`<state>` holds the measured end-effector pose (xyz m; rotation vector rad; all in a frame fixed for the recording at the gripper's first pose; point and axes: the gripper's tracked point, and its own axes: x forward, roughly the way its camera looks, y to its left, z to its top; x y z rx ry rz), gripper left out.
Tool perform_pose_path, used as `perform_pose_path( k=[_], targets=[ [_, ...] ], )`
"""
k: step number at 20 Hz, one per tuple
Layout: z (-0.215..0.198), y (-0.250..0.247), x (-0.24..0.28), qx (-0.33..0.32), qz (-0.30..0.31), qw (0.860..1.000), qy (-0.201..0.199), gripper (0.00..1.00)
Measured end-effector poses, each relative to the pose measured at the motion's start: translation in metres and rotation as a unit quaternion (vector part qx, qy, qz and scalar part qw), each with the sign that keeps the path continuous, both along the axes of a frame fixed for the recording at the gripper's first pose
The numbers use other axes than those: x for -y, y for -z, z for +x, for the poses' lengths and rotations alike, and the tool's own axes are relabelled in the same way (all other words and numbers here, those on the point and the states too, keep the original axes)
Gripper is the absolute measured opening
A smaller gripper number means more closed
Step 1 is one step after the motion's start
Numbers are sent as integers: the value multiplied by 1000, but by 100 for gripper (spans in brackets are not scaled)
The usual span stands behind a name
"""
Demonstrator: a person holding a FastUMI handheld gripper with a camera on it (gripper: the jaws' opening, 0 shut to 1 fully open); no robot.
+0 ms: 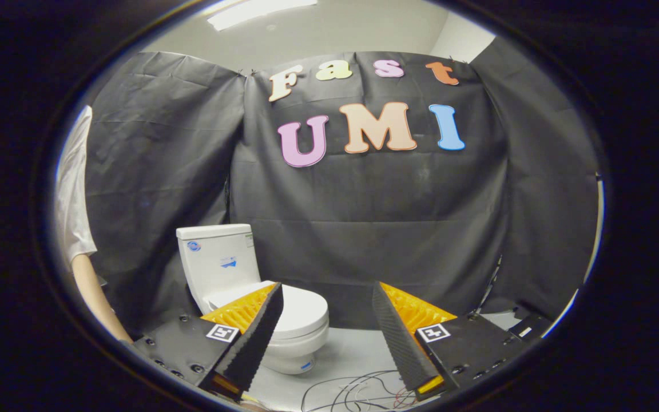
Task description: Open the toilet lid.
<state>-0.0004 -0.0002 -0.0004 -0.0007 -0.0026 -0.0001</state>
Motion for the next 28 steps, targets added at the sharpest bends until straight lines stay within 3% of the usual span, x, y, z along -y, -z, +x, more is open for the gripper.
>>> perform_pose_path(
  k=[20,22,25,28],
  targets=[
    [6,-4,0,6,4,1000,1,96],
    [17,2,-2,7,7,1000,2,96],
    [55,-32,-11,62,-11,998,-7,96],
    [91,-45,-5,98,-5,994,45,94]
  ],
)
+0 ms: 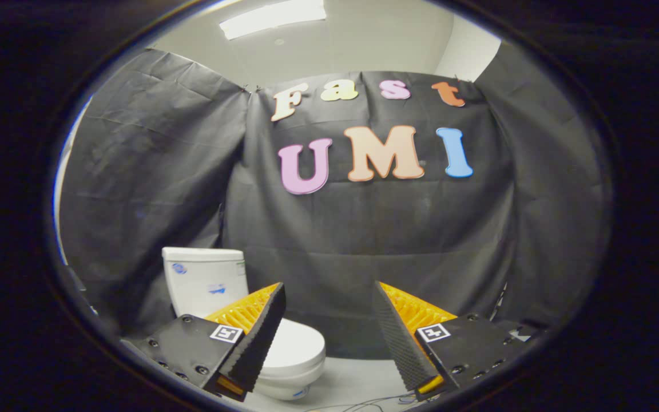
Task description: Open the toilet lid.
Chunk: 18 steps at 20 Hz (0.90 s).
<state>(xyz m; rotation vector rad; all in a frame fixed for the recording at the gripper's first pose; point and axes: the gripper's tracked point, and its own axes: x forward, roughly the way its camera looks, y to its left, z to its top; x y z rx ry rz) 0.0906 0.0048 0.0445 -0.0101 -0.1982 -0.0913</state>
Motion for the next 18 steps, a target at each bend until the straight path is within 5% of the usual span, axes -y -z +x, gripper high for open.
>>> perform_pose_path(
  k=[6,18],
  targets=[
    [42,31,-28,77,168,978,98,86],
    [57,254,-153,-39,460,868,184,85]
  ],
)
